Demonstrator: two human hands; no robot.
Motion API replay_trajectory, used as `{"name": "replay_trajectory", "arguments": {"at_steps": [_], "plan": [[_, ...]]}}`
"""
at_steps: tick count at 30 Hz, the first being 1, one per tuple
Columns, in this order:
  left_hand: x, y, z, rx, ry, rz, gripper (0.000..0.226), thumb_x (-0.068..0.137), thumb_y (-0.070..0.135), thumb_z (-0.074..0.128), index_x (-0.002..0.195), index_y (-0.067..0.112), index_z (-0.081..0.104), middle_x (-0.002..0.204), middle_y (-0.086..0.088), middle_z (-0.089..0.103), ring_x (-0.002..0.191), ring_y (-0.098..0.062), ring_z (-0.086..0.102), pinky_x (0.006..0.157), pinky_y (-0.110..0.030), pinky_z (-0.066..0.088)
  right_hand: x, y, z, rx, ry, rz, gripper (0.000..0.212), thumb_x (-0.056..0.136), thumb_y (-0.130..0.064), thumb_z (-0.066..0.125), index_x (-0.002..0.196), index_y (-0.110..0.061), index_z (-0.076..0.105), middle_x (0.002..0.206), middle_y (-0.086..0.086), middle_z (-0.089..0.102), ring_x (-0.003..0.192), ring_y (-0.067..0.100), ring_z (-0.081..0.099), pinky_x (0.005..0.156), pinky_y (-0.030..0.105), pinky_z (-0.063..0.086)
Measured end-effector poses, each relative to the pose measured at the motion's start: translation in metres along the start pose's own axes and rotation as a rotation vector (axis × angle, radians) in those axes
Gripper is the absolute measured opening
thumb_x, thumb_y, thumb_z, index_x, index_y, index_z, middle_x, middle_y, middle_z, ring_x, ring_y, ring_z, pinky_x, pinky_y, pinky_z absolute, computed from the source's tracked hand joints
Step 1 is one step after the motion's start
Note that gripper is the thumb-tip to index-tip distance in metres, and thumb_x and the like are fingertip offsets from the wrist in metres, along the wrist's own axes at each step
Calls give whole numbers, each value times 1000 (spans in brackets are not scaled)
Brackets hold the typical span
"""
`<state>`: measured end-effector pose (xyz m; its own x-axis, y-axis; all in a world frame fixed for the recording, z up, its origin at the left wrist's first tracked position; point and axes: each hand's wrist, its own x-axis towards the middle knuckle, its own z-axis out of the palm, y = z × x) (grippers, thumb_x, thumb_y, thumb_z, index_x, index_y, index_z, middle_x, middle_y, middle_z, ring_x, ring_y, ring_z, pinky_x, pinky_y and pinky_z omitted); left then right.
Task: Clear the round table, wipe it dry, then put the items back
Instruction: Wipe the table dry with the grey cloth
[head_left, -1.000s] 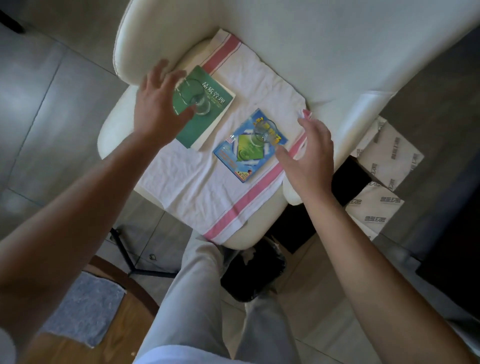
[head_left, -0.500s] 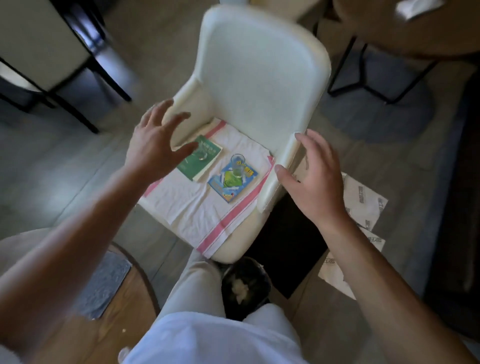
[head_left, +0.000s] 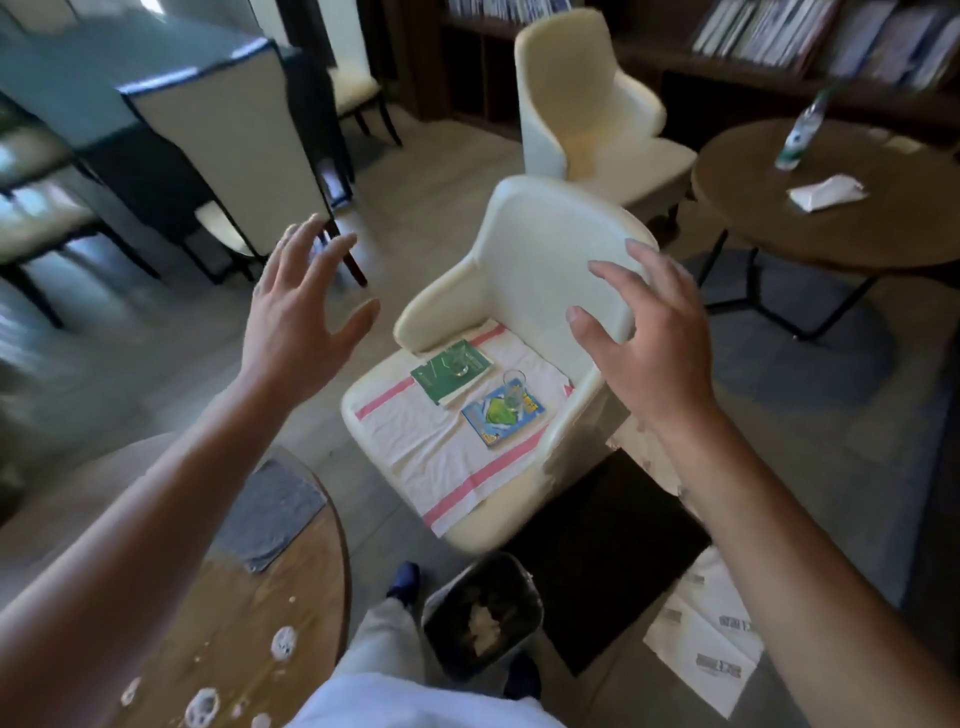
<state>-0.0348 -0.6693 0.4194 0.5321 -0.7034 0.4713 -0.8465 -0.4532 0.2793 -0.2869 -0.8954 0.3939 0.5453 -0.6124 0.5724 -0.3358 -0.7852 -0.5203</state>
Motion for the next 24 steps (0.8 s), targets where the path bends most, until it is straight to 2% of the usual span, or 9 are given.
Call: {"name": "replay_trajectory", "arguments": {"at_steps": [4, 8, 12, 17, 24], "plan": [[-6, -11, -36, 61, 18, 3, 56, 97, 43, 65, 149, 30, 49, 167, -8, 27, 156, -34, 20, 121, -61, 27, 1, -25, -7, 49, 34, -22, 48, 90, -47, 66, 130, -21, 69, 149, 10, 53, 139, 30, 46, 110, 49, 42], [-11, -17, -59, 54, 60, 12, 49, 97, 53, 52, 141, 33, 59, 167, -9, 29, 156, -34, 19, 120, -64, 27, 4, -46, -12, 46, 28, -96, 47, 92, -48, 63, 130, -22, 71, 151, 10, 52, 141, 32, 45, 113, 50, 40], [-16, -25, -70, 31, 83, 7, 52, 99, 55, 52, 146, 32, 53, 168, -8, 27, 157, -32, 17, 122, -62, 25, 9, -65, -19, 50, 42, -106, 46, 93, -49, 62, 128, -21, 73, 153, 10, 51, 142, 30, 42, 115, 50, 39], [-40, -41, -84, -23, 112, -67, 62, 95, 58, 50, 151, 32, 45, 169, -6, 24, 157, -29, 15, 124, -56, 23, 7, -102, -22, 53, 49, -124, 54, 92, -49, 62, 137, -19, 66, 154, 11, 48, 143, 29, 42, 115, 48, 40], [-126, -111, -121, -37, 103, -168, 53, 98, 44, 61, 148, 34, 51, 169, -5, 24, 157, -29, 15, 123, -54, 24, -35, -177, 9, 75, -24, -124, 59, 94, -49, 63, 146, -24, 56, 160, 8, 41, 147, 26, 37, 119, 39, 32]]}}
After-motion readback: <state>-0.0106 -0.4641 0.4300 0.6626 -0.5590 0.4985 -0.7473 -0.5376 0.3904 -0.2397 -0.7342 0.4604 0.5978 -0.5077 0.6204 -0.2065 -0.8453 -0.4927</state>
